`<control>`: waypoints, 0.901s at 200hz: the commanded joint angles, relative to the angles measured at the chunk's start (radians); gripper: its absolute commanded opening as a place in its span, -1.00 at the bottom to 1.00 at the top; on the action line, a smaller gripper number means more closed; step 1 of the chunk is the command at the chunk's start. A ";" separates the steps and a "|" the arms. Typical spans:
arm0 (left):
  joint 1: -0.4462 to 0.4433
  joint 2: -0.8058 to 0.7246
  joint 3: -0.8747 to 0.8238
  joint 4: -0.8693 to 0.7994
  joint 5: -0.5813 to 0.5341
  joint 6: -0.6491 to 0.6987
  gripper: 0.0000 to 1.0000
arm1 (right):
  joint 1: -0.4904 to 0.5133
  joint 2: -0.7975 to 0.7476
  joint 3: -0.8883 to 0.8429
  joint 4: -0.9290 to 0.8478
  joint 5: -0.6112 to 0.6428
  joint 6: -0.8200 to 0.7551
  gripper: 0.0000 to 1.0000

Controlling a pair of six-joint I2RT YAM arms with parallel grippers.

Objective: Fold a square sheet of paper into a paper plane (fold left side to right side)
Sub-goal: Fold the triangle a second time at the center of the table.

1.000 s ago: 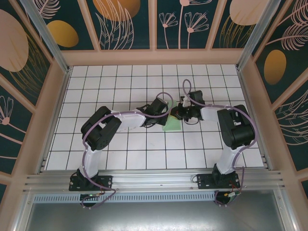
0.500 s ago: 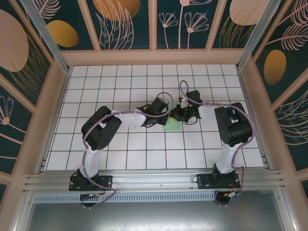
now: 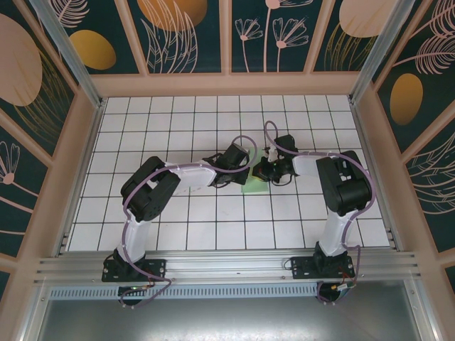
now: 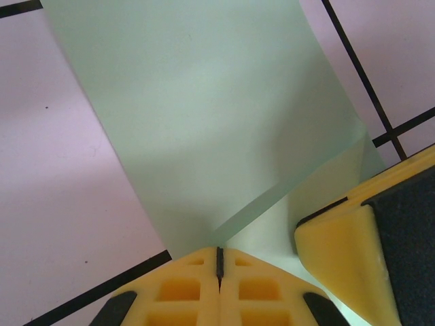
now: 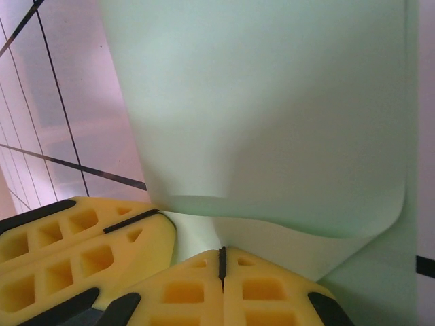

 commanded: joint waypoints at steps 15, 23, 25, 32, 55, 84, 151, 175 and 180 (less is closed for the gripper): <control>0.001 0.001 0.001 -0.066 -0.012 0.020 -0.95 | 0.006 0.017 0.004 -0.043 0.041 -0.023 -1.00; 0.000 -0.016 -0.003 -0.069 -0.024 0.016 -0.91 | 0.005 0.018 0.000 -0.042 0.043 -0.023 -1.00; 0.002 -0.021 -0.003 -0.070 -0.026 0.015 -0.90 | 0.005 0.018 0.000 -0.042 0.042 -0.023 -1.00; 0.002 -0.036 -0.005 -0.075 -0.036 0.014 -0.83 | 0.005 0.020 -0.002 -0.041 0.041 -0.022 -1.00; 0.002 -0.096 -0.015 -0.085 -0.055 0.003 -0.63 | 0.006 0.022 -0.006 -0.036 0.040 -0.020 -1.00; 0.002 -0.176 -0.056 -0.065 -0.010 -0.026 -0.57 | 0.006 0.022 -0.005 -0.030 0.035 -0.017 -1.00; 0.002 -0.172 -0.145 0.112 0.388 -0.117 -0.80 | 0.007 0.023 -0.004 -0.024 0.024 -0.016 -1.00; 0.002 -0.128 -0.130 0.117 0.409 -0.127 -0.81 | 0.008 0.022 -0.004 -0.025 0.023 -0.016 -1.00; 0.002 -0.121 -0.128 0.118 0.408 -0.125 -0.81 | 0.008 0.022 -0.004 -0.025 0.023 -0.017 -1.00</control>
